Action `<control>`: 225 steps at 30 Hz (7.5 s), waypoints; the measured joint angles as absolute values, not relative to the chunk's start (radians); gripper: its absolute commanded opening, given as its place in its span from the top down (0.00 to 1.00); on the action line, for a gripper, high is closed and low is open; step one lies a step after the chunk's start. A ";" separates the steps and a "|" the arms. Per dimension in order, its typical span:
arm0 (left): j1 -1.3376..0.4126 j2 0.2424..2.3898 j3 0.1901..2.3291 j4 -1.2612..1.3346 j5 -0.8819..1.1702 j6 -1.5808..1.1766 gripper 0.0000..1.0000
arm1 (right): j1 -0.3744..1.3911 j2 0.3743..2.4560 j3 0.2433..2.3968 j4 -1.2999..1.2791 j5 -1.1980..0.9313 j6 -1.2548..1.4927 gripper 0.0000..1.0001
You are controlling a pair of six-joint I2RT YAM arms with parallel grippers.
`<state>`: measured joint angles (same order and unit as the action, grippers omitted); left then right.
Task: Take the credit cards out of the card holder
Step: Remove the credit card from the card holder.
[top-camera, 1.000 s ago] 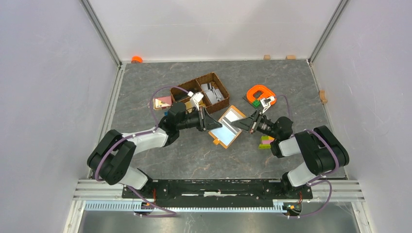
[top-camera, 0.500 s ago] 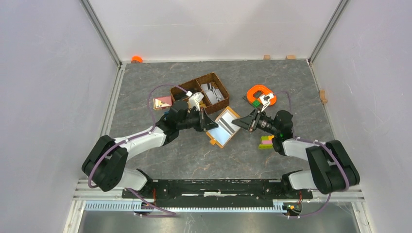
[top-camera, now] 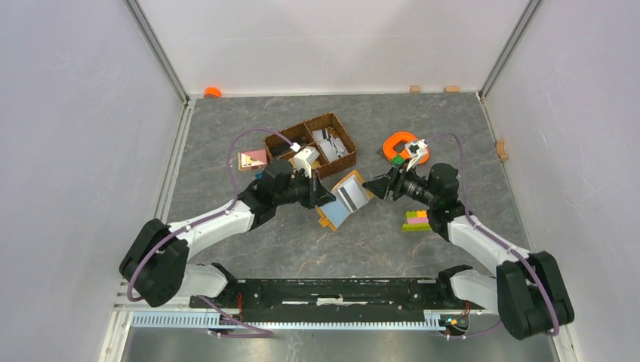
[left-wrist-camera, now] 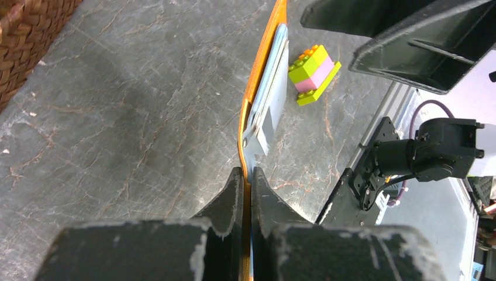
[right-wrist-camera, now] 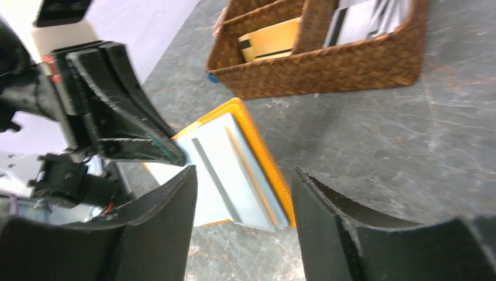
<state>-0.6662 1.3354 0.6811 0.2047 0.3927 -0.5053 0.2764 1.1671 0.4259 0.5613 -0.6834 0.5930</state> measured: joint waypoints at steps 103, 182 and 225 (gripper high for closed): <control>-0.662 1.528 0.564 0.852 0.667 -0.852 0.86 | 0.326 1.222 0.160 1.147 -0.613 0.973 1.00; -0.578 1.687 0.462 1.274 0.756 -1.181 0.98 | 0.460 1.239 0.225 1.074 -0.485 0.814 0.99; -0.602 1.524 0.509 0.904 0.653 -0.948 0.75 | 0.433 1.340 0.181 1.199 -0.559 0.964 1.00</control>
